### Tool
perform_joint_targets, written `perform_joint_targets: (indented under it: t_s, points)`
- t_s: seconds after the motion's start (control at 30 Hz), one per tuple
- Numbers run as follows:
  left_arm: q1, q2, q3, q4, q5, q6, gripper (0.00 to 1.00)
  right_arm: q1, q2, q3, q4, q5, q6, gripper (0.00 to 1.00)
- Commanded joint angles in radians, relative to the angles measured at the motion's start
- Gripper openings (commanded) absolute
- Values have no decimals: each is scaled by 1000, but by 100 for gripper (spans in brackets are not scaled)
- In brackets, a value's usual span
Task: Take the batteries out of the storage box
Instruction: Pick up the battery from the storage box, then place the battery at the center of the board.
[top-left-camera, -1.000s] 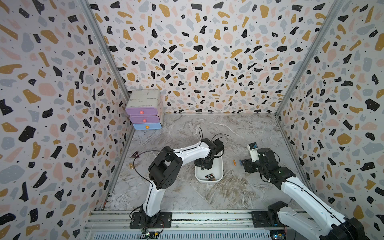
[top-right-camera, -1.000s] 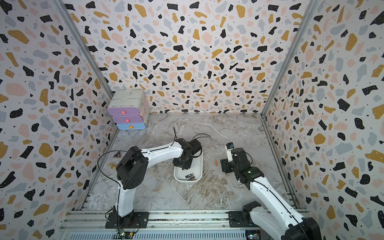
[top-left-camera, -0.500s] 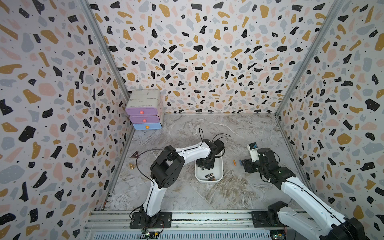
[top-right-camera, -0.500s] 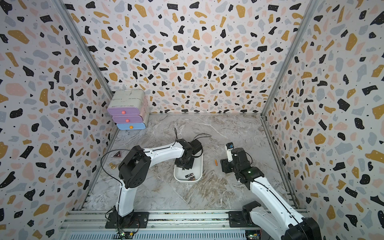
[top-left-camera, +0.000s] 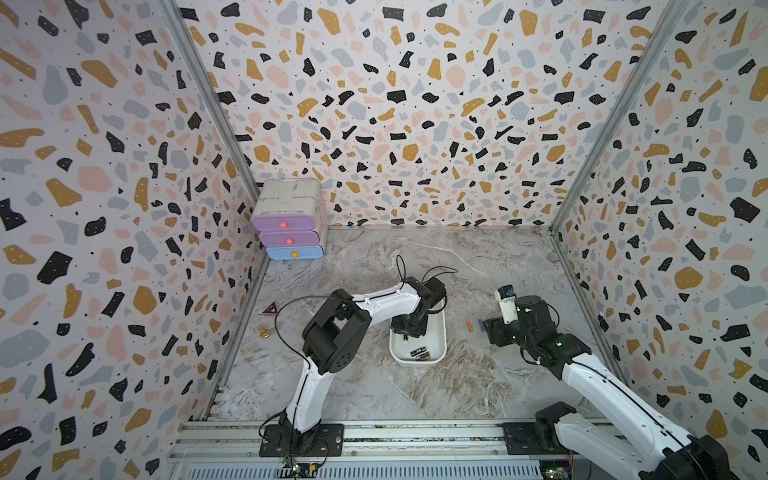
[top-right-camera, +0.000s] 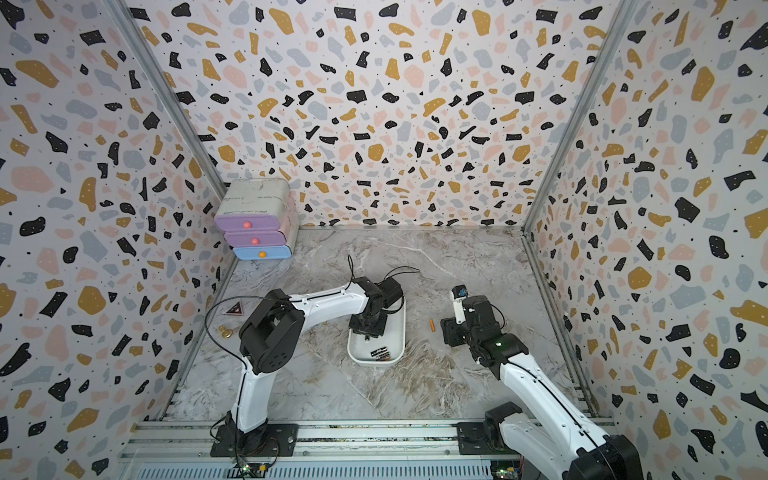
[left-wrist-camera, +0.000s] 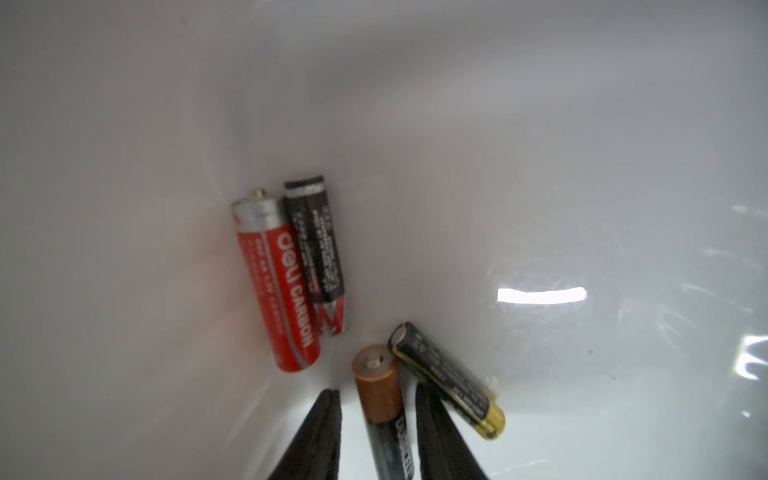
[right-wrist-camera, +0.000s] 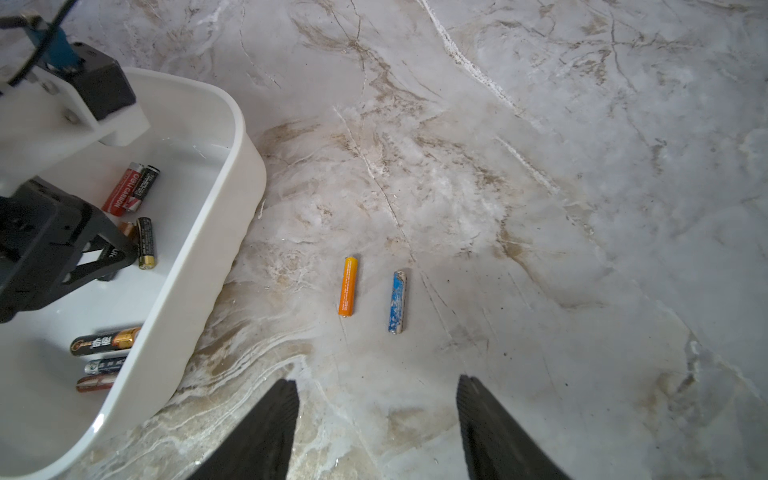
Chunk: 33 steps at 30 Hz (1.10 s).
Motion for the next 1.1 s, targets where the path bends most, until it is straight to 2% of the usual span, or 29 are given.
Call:
perform_joint_targets:
  t_s: [0.0, 0.1, 0.23, 0.43, 0.6, 0.83, 0.93, 1.07]
  points:
    - [12, 58, -8, 26, 14, 4, 29, 5, -20, -7, 5, -5, -7, 67]
    - [20, 51, -27, 59, 33, 9, 27, 5, -29, -8, 4, -10, -6, 66]
    - [29, 47, -41, 82, 60, 14, 18, 5, -40, -13, 6, -16, -4, 67]
    - [28, 21, -40, 71, 58, 27, 1, 5, -38, -13, 8, -19, -3, 67]
    - [28, -89, -8, 10, 47, 40, 0, 5, -31, -10, 5, -25, -5, 67]
    - [42, -351, 40, -121, 4, 50, 0, 24, 5, 49, -43, -109, -7, 65]
    - [105, -437, -7, -144, 27, 67, 0, 61, 3, 66, -61, -116, -9, 65]
    - [224, -513, -139, -96, 67, 108, 0, 110, 3, 72, -66, -101, -13, 65]
